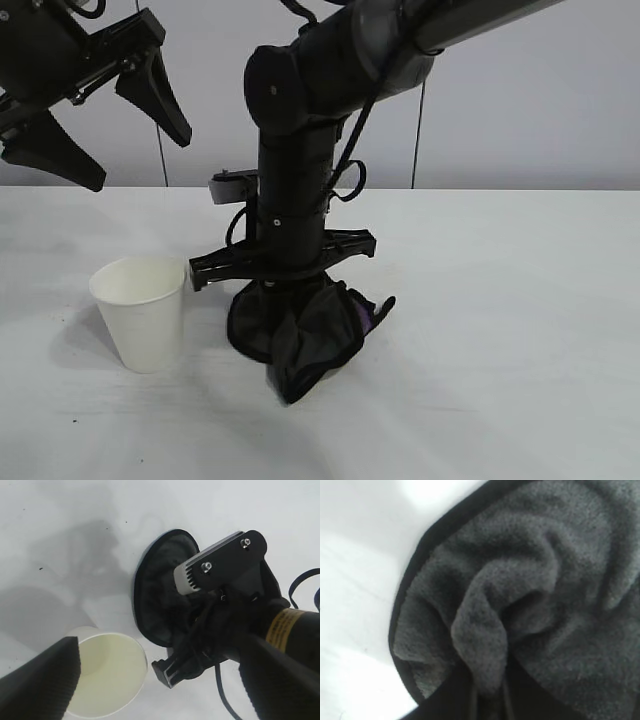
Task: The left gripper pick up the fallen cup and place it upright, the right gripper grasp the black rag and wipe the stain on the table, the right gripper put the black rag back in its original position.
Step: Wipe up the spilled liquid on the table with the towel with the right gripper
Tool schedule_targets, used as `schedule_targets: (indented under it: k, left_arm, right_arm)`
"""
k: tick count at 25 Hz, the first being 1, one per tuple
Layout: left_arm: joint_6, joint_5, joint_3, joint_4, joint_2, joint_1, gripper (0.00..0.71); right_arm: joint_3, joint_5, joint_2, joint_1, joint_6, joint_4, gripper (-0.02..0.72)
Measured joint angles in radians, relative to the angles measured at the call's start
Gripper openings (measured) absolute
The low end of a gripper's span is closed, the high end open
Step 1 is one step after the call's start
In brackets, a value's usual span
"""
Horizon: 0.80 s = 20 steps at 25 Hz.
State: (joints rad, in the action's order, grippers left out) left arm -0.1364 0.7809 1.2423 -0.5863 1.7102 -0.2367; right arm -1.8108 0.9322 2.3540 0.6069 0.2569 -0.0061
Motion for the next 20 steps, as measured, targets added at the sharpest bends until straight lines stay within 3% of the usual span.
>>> schedule_targets:
  k: [6, 11, 15, 20]
  left_arm:
    - [0.000, 0.001, 0.000, 0.000, 0.000, 0.000, 0.624]
    - [0.000, 0.001, 0.000, 0.000, 0.000, 0.000, 0.624]
    - [0.000, 0.001, 0.000, 0.000, 0.000, 0.000, 0.624]
    - [0.000, 0.001, 0.000, 0.000, 0.000, 0.000, 0.624]
  right_arm:
    - [0.000, 0.017, -0.003, -0.154, -0.008, -0.022, 0.020]
    - [-0.001, 0.037, -0.004, -0.219, -0.022, -0.054, 0.020]
    - [-0.003, 0.041, -0.004, -0.206, -0.033, -0.066, 0.020]
    - [-0.003, 0.040, -0.004, -0.113, -0.044, -0.085, 0.020]
